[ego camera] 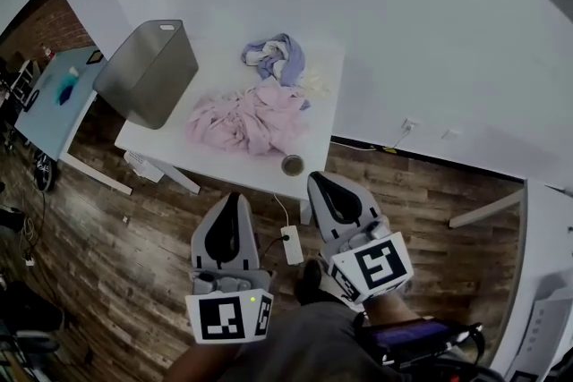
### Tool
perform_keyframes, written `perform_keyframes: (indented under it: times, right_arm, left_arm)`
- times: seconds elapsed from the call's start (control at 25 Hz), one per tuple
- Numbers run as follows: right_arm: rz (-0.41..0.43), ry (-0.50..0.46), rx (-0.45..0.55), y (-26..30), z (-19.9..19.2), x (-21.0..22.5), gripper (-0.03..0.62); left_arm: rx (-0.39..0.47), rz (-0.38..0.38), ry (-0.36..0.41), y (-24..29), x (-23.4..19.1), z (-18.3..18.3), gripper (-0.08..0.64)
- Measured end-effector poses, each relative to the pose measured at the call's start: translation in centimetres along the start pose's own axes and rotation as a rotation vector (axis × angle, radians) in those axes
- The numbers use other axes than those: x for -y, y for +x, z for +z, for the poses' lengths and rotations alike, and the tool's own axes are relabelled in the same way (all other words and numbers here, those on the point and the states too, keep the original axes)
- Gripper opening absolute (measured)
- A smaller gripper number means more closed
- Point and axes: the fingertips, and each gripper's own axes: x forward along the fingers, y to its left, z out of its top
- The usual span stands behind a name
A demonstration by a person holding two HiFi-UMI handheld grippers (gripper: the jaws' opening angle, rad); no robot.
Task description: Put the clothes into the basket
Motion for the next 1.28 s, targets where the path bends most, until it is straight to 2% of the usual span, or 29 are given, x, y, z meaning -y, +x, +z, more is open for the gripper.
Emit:
perform_keyframes:
  times: [0.28,0.64,1.0,1.28]
  right_arm:
    - [0.042,0.014,0.049,3.0,1.5,3.2,0.006]
    - [0.092,0.01,0.042,7.3,1.6,3.9,0.006]
    - [0.085,-0.001,-0.039,13.4,-1.5,3.4,0.006]
    - [0.014,0.027,-0.103,19.6,-4.7,4.6,0.006]
  left_arm:
    - [0.036,0.015,0.046,4.1,0.4,1.6,0.009]
    - [0.051,0.093,0.05,6.9,-3.2,1.5,0.009]
    - [-0.017,0.12,-0.021,10.4,-9.8,-3.7,0.009]
    - [-0.143,0.065,-0.106,14.5,-14.5,-10.1,0.012]
